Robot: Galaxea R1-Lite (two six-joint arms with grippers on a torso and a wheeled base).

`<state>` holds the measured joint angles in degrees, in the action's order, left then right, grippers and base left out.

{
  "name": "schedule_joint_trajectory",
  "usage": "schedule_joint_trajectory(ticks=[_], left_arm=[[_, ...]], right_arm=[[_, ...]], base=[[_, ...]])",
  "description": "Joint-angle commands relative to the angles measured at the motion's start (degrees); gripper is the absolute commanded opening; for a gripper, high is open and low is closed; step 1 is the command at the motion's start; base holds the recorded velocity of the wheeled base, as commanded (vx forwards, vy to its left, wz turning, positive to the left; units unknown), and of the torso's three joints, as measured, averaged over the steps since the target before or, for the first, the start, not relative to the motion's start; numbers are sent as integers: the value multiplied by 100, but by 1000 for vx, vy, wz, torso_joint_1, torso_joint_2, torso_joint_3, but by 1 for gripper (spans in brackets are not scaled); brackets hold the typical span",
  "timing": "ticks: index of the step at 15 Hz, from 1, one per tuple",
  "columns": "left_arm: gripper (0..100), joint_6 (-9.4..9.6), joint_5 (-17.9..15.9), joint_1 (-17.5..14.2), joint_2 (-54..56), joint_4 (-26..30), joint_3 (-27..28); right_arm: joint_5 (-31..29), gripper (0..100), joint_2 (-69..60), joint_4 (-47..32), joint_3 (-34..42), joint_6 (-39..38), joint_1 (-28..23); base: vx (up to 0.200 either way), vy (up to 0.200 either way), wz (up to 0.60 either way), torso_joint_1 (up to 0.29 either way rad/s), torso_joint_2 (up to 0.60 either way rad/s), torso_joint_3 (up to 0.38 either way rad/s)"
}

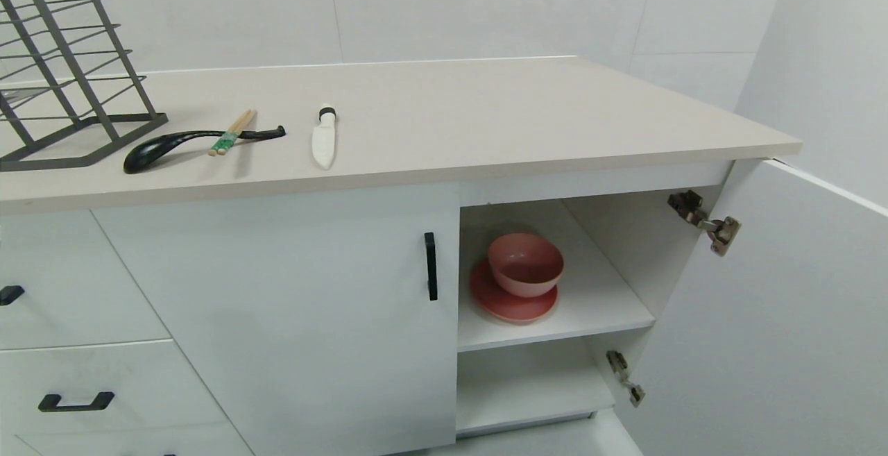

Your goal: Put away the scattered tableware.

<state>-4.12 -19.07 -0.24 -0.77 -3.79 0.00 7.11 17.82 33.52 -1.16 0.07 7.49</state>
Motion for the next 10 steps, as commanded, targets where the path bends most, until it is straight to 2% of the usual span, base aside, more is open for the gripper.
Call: schedule_joint_trajectory(ticks=[1, 2, 3, 4, 5, 6, 7, 10], left_arm=[[100, 34, 219, 16, 77, -8, 0], [100, 96, 360, 16, 77, 10, 0], [100, 438, 861, 16, 77, 54, 0], [100, 526, 1010, 16, 77, 72, 0], [100, 869, 1537, 16, 77, 353, 0], [100, 808, 1617, 16, 77, 397, 0], [100, 561, 1652, 16, 77, 379, 0], [100, 526, 1740, 16, 77, 379, 0]], right_arm=[[10, 100, -411, -232, 37, 1, -283], [10, 100, -543, -364, 37, 1, -344], [19, 100, -991, -768, 37, -16, -415], [19, 100, -1088, -883, 37, -16, -415], [10, 100, -1246, -1102, 45, -16, -441], [10, 100, -1246, -1111, 72, -25, -450], [10, 100, -1255, -1278, 89, -25, -458], [10, 100, -1255, -2254, 116, -16, -458]], base=[[0, 0, 0, 0, 0, 0], [0, 0, 0, 0, 0, 0], [0, 0, 0, 0, 0, 0], [0, 0, 0, 0, 0, 0], [0, 0, 0, 0, 0, 0], [0, 0, 0, 0, 0, 0], [0, 0, 0, 0, 0, 0], [0, 0, 0, 0, 0, 0]])
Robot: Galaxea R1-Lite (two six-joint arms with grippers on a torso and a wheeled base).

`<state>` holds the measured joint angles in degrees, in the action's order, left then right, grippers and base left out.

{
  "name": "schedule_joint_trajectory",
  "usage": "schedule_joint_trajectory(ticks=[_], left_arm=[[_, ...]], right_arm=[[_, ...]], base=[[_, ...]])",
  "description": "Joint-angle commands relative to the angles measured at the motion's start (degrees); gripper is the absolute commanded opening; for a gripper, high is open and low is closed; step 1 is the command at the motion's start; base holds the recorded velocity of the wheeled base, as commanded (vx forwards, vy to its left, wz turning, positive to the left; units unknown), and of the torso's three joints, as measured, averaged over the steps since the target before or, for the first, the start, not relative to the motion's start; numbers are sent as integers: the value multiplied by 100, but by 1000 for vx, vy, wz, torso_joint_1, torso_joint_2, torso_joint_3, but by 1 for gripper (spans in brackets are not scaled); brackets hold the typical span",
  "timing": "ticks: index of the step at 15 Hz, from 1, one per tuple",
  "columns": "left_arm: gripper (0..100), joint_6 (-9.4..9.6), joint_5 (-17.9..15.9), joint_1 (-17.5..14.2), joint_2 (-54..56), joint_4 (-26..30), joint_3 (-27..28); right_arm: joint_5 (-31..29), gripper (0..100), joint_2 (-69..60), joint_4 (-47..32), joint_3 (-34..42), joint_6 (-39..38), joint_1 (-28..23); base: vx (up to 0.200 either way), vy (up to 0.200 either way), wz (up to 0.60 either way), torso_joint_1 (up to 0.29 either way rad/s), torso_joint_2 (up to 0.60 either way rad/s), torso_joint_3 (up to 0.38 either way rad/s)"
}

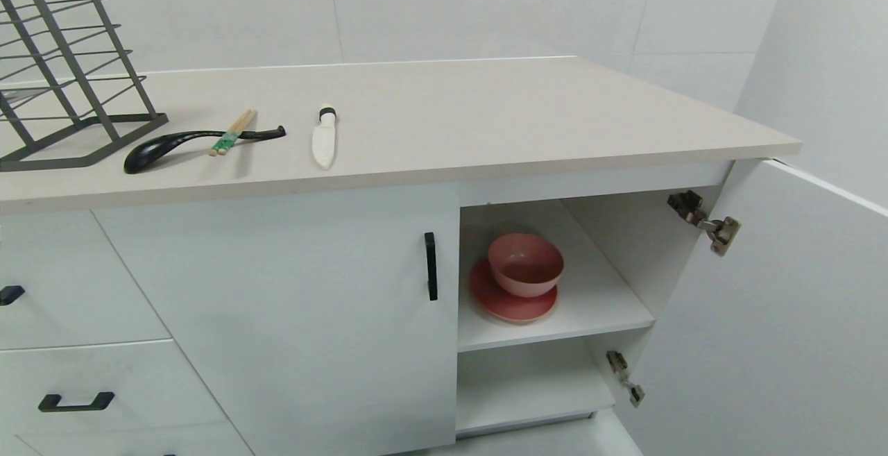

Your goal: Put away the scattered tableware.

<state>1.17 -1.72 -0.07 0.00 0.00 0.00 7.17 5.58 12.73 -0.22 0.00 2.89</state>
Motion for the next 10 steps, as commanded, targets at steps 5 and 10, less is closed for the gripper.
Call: schedule_joint_trajectory(ticks=[5, 10], left_arm=[[100, -29, 14, -1, 0, 0, 0], [100, -20, 14, -1, 0, 0, 0]], right_arm=[[-154, 100, -75, -1000, 22, -18, -131], [-506, 100, -514, -1299, 4, 0, -280]], base=[[0, 0, 0, 0, 0, 0], [-80, 0, 0, 1, 3, 0]])
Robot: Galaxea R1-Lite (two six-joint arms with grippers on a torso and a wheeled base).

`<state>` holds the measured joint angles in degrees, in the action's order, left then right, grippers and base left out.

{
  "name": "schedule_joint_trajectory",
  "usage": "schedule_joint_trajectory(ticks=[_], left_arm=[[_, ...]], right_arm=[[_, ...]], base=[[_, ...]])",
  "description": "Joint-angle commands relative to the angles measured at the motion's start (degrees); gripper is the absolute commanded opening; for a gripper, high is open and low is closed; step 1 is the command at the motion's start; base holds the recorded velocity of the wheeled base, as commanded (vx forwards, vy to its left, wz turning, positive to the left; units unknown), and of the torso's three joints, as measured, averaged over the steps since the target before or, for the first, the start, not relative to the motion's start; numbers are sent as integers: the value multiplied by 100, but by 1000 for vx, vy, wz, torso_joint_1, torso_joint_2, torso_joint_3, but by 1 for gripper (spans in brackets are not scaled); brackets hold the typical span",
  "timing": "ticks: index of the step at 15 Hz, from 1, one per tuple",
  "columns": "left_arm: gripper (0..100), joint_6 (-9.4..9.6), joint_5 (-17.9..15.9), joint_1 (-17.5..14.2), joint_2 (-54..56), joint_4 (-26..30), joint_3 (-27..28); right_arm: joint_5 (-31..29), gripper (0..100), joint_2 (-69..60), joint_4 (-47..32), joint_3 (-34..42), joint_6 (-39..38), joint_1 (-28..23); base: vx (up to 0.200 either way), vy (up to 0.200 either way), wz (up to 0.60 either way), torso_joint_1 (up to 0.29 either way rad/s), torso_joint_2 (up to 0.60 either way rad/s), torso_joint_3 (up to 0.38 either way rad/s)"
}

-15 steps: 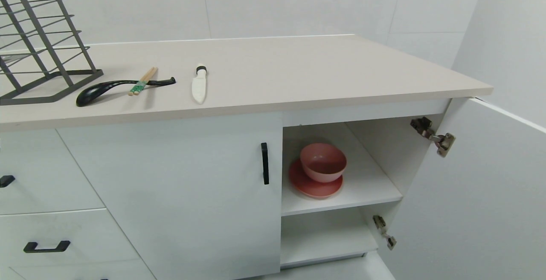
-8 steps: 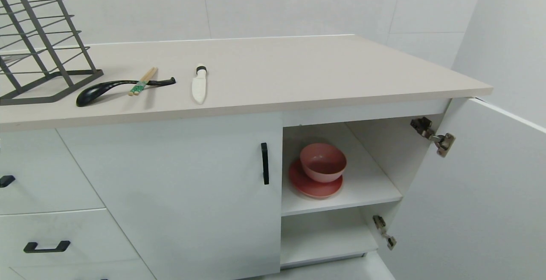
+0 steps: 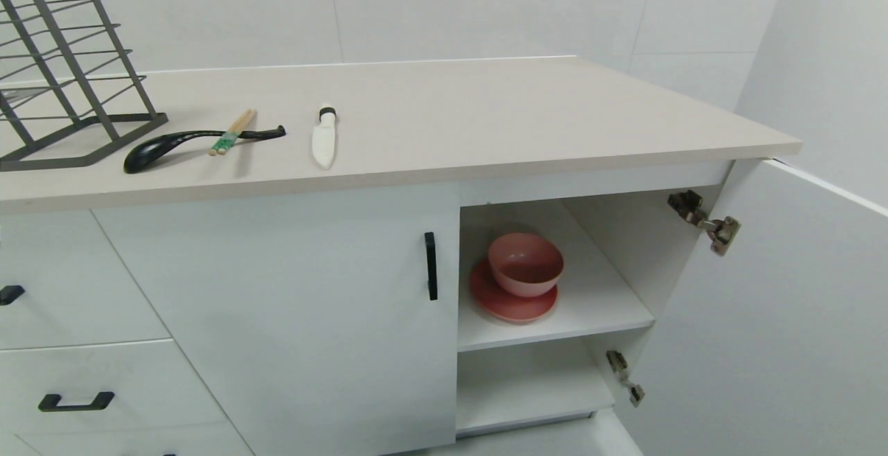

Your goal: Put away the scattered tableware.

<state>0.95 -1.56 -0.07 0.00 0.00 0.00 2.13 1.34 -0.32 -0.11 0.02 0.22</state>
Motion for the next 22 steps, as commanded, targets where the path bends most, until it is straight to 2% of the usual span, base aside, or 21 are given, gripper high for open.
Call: schedule_joint_trajectory(ticks=[1, 6, 10, 11, 18, 22], left_arm=[[100, 2, 7, -1, 0, 0, 0], [100, -16, 24, -1, 0, 0, 0], [100, -16, 24, -1, 0, 9, 0], [100, -16, 24, -1, 0, 9, 0], [100, -69, 33, -1, 0, -9, 0], [100, -86, 33, -1, 0, -9, 0]], right_arm=[[-2, 100, -90, 5, -7, -2, -13], [-152, 100, -90, -3, -7, -20, -13], [-187, 100, -90, -3, -7, -11, -13], [-187, 0, -90, -3, -7, -11, -13], [-187, 0, -90, -3, -7, -29, -22], [-196, 0, -90, -3, -7, -29, -22]], base=[[-200, 0, 0, 7, -2, -2], [-200, 0, 0, 1, 0, 2], [-200, -200, 0, 1, 2, -1], [-200, -200, 0, 2, 2, 2], [-200, -171, 0, 2, 2, 1], [0, -200, 0, 2, 1, 5]])
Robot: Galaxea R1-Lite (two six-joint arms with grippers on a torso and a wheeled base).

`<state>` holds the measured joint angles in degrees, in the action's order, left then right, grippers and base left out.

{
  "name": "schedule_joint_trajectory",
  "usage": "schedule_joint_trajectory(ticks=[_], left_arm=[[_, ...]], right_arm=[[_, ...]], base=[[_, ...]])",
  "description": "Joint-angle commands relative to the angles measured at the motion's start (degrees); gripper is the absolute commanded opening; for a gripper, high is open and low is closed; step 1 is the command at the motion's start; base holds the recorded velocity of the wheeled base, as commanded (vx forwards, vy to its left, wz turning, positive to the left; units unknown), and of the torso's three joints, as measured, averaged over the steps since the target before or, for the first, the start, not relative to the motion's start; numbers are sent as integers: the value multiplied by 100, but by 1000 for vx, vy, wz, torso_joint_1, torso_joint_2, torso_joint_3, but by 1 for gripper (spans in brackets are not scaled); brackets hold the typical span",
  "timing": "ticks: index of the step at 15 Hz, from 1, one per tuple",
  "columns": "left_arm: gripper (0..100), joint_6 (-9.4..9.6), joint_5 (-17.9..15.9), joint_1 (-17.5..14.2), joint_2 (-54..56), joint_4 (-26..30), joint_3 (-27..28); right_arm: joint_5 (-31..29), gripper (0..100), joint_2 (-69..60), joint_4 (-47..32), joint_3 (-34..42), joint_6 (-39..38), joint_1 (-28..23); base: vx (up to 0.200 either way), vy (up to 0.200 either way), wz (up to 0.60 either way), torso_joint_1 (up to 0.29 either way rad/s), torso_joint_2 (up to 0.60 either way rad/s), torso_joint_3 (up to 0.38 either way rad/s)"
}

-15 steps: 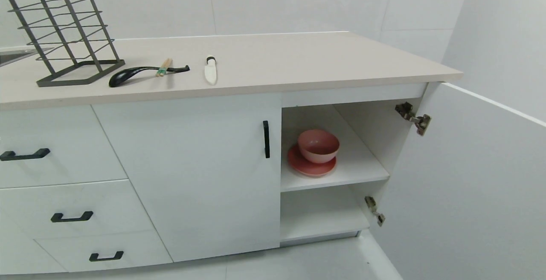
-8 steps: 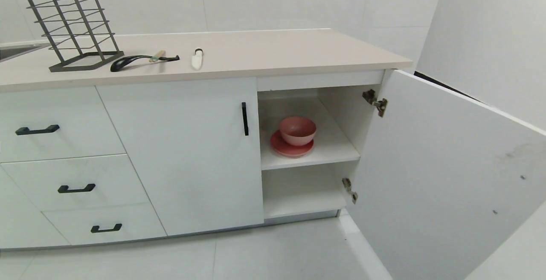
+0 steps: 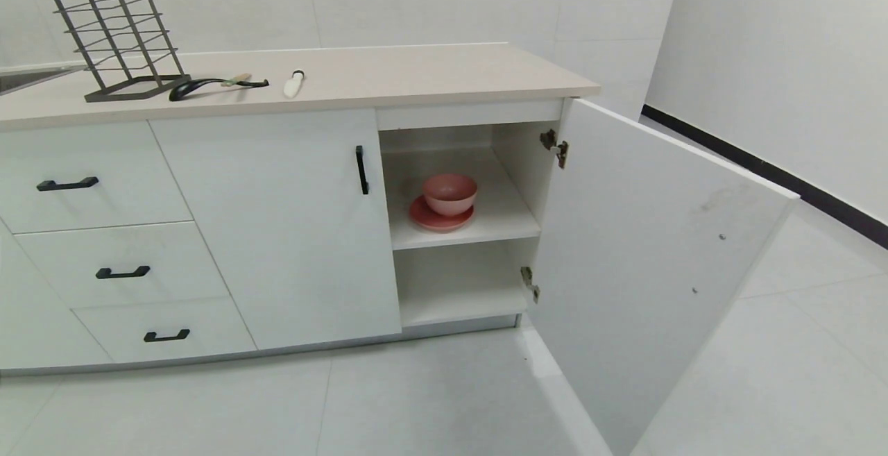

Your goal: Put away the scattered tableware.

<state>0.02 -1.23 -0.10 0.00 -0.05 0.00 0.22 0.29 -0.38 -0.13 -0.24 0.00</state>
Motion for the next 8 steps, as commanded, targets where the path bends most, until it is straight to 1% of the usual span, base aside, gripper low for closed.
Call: schedule_joint_trajectory(ticks=[1, 8], left_arm=[[100, -2, 0, 1, 0, -4, 0], [100, -2, 9, 1, 0, -4, 0]], right_arm=[[-4, 0, 15, 3, 5, -2, 9], [-4, 0, 15, 11, 5, 7, 9]], base=[[0, -200, 0, 7, 2, -2], [0, -200, 0, 4, 2, 3]])
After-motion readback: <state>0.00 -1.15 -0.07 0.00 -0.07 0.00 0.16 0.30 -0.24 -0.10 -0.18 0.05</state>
